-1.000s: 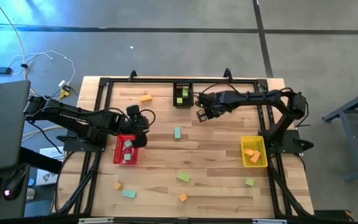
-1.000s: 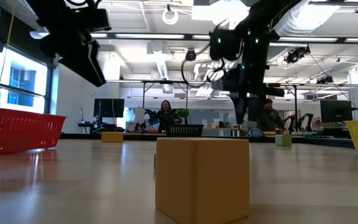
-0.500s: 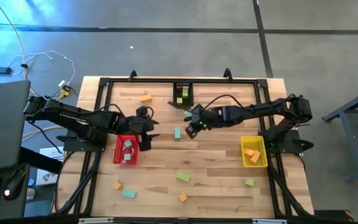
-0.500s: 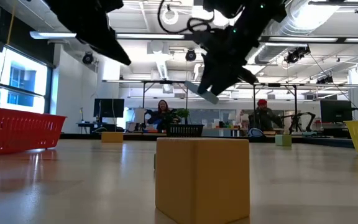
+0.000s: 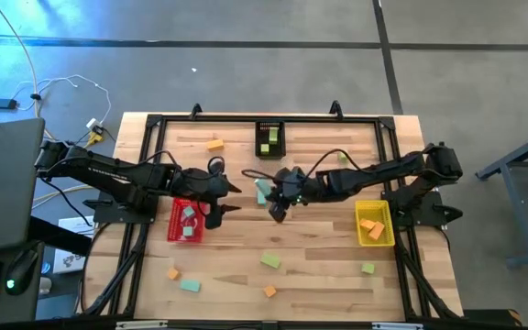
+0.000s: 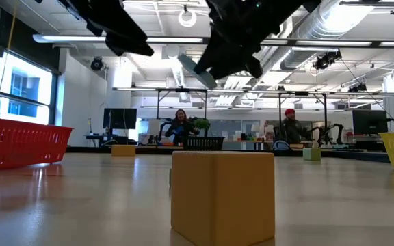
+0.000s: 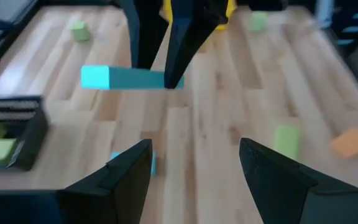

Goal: Sort & place blocks by color
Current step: Put the blue block into the red bin

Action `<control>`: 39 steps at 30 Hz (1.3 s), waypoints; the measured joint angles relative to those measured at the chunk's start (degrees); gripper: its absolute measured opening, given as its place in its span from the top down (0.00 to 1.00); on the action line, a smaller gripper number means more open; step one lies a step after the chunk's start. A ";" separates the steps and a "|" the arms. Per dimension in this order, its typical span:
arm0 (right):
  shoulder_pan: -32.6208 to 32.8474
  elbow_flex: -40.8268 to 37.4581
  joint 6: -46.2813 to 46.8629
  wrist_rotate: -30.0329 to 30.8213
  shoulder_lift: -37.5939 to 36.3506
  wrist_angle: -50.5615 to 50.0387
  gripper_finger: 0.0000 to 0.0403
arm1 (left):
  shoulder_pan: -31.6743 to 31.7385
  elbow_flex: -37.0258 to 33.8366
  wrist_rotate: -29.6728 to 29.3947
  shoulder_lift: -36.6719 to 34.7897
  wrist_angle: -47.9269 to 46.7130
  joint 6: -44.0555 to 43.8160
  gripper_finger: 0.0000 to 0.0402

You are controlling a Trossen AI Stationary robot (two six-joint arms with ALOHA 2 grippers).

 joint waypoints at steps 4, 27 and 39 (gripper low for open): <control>2.20 0.00 -3.11 -0.09 0.00 3.35 0.76 | -0.01 0.00 3.60 0.00 2.46 -1.46 0.43; 5.56 0.05 -19.70 0.56 -0.02 20.35 0.76 | 0.00 0.00 7.63 0.00 15.25 -8.99 0.43; 5.20 0.07 -19.36 1.24 -0.02 23.57 0.76 | 0.05 0.00 4.28 0.00 18.67 -4.60 0.43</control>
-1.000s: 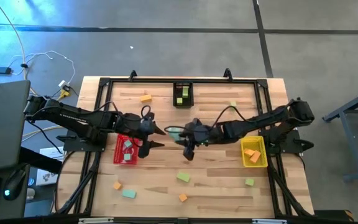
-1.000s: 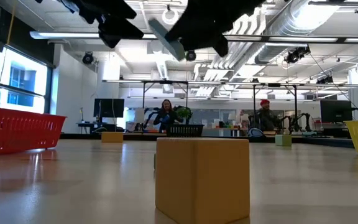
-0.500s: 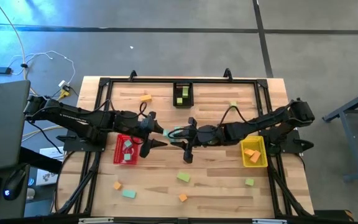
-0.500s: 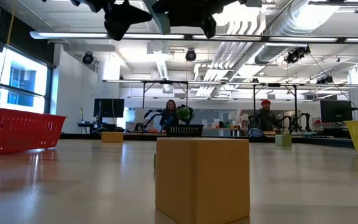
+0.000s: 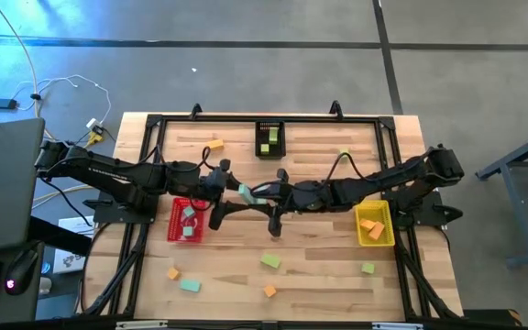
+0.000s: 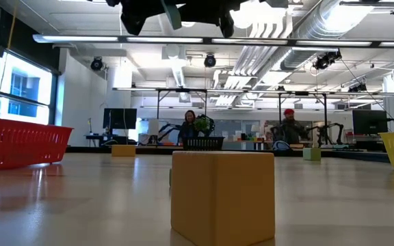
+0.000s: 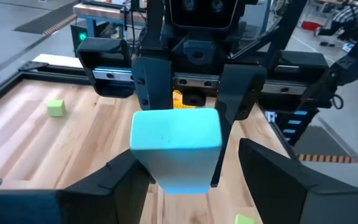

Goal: Sort & place blocks by color
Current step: Put the blue block into the red bin

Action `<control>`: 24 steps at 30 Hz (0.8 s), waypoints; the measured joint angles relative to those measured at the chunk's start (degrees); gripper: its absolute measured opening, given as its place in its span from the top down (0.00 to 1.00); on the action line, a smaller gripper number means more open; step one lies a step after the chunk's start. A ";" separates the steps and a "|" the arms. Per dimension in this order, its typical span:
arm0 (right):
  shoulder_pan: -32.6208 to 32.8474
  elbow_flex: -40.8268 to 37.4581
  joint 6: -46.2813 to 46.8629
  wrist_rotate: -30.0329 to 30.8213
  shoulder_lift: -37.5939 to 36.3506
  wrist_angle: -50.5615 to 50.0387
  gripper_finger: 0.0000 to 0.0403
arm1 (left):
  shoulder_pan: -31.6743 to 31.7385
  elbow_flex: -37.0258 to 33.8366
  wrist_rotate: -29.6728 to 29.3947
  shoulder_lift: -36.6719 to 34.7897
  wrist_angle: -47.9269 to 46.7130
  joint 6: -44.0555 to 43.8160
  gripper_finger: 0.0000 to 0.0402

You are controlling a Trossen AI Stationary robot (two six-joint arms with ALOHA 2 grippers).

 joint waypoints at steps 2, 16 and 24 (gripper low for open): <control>0.00 0.00 0.03 0.00 0.00 -0.02 0.76 | 0.00 0.00 -0.03 0.00 -0.02 0.60 0.43; -0.72 0.00 -0.56 -0.33 0.00 -1.77 0.71 | 1.89 0.01 0.54 0.00 -0.52 5.01 0.74; -0.74 0.00 -1.78 -0.51 0.03 -2.81 0.70 | 2.62 0.17 0.99 0.00 -3.55 2.84 0.74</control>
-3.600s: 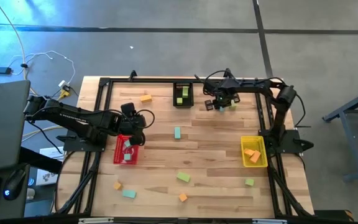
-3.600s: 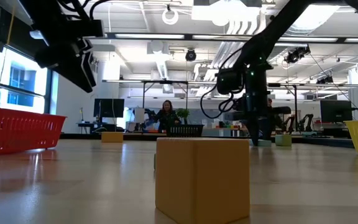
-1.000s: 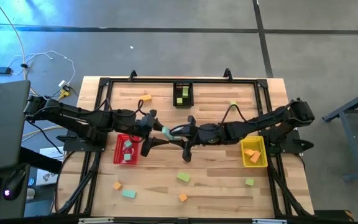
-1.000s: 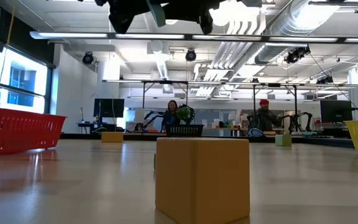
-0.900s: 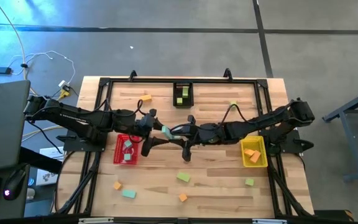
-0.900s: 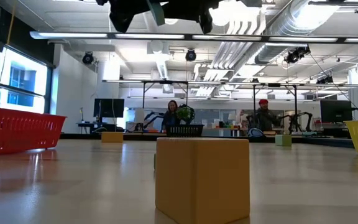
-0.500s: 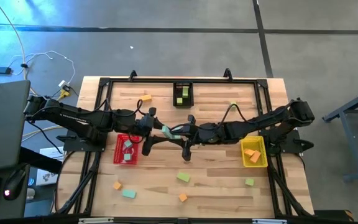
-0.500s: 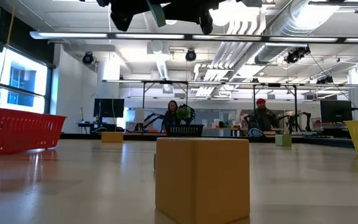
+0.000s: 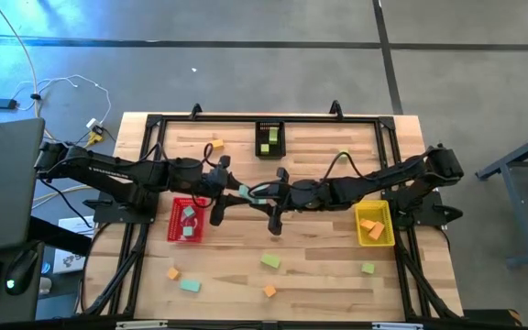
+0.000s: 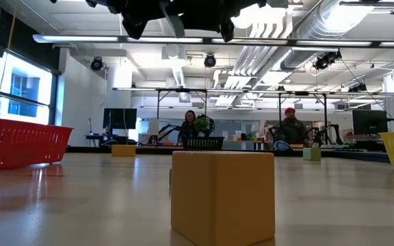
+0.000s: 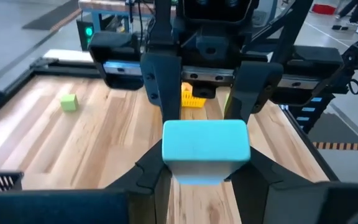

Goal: Sort & place blocks by color
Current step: Put the blue block into the red bin

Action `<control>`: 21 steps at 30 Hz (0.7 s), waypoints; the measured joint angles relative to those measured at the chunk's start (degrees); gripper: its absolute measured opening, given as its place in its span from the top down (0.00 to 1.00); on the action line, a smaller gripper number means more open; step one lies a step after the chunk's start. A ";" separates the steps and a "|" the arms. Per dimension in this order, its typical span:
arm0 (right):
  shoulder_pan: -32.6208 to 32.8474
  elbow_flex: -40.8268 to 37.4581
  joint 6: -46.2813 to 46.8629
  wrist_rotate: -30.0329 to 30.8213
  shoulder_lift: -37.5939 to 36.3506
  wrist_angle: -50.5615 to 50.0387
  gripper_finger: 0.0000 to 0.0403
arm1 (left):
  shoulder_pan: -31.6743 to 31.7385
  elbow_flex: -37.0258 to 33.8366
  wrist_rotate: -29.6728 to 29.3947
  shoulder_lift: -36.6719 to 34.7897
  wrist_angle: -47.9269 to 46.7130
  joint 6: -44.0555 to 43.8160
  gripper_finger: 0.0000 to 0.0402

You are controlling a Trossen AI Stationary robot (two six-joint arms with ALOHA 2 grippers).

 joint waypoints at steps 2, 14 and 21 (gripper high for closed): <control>0.00 0.00 0.29 -0.06 0.02 -0.90 0.70 | 0.00 0.08 -0.12 -0.01 -1.61 -1.59 0.74; 0.02 0.00 0.44 0.25 0.02 -2.61 0.70 | -0.53 0.03 -0.75 -0.57 -6.78 -7.17 0.74; 0.04 0.00 0.77 -0.65 -0.05 -2.85 0.56 | -0.94 1.08 -1.01 -0.47 -8.70 -6.16 0.74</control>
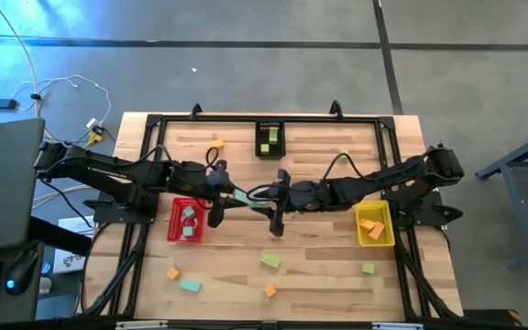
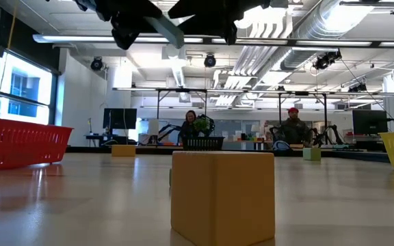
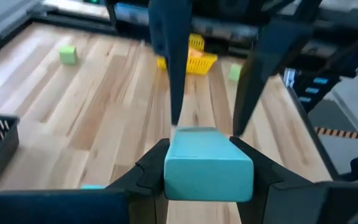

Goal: Sort & place blocks by color
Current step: Put the blue block into the red bin

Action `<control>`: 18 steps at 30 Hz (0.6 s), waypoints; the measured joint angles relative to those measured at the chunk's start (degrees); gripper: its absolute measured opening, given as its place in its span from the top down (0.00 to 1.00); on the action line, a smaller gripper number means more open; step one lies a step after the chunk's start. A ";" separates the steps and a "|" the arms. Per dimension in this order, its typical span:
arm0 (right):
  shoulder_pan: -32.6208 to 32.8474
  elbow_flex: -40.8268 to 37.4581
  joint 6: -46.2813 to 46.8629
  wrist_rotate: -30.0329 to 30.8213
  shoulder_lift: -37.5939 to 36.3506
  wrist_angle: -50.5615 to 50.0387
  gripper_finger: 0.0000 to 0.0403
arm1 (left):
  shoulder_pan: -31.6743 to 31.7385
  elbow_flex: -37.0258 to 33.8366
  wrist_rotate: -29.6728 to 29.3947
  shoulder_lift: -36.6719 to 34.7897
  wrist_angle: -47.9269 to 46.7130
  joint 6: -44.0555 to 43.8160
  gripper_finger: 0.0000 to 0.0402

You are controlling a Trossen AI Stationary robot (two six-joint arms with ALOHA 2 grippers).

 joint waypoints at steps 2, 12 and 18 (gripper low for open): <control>0.02 0.00 0.94 0.26 0.00 0.02 0.51 | 0.00 0.12 -0.67 -0.14 -0.25 0.00 0.74; 0.00 0.00 2.67 1.50 0.00 -1.68 0.42 | -0.04 1.48 -2.34 -3.20 -17.96 -6.22 0.74; -0.02 0.00 2.66 1.55 0.00 -2.71 0.42 | -2.01 6.90 -2.54 -4.47 -35.95 -14.14 0.74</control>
